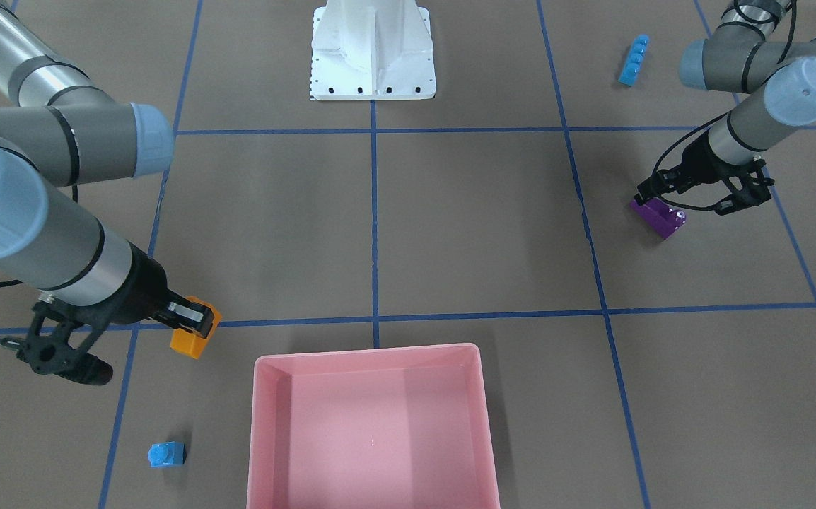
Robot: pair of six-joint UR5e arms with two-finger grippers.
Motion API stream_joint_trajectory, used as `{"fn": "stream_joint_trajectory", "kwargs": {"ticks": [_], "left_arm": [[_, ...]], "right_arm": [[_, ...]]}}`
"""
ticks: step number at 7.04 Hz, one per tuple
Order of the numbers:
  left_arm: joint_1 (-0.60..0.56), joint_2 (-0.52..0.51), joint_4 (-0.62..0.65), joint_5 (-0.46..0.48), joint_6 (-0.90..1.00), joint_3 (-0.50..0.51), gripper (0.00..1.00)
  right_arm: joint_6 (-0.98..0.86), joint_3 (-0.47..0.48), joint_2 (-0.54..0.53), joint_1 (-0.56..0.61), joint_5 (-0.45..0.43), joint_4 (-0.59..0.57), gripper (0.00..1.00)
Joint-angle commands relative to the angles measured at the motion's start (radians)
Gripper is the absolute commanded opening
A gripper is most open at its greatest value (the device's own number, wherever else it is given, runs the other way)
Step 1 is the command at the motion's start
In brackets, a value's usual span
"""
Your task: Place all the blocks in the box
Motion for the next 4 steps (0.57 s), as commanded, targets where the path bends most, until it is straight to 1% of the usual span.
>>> {"fn": "stream_joint_trajectory", "kwargs": {"ticks": [1,2,3,4], "left_arm": [[0.017,-0.012,0.001,0.010,-0.017,0.046,0.93],[0.017,-0.030,0.001,0.010,-0.016,0.080,0.89],[0.017,-0.035,0.001,0.010,-0.014,0.092,0.77],[0.017,-0.036,0.002,0.010,-0.015,0.095,0.29]], "right_arm": [[0.041,-0.239,0.209,-0.023,-0.102,0.055,0.00],[0.059,-0.320,0.239,-0.024,-0.109,0.142,0.00],[0.121,-0.401,0.297,-0.032,-0.145,0.191,0.00],[0.146,-0.474,0.352,-0.074,-0.208,0.234,0.00]]}}
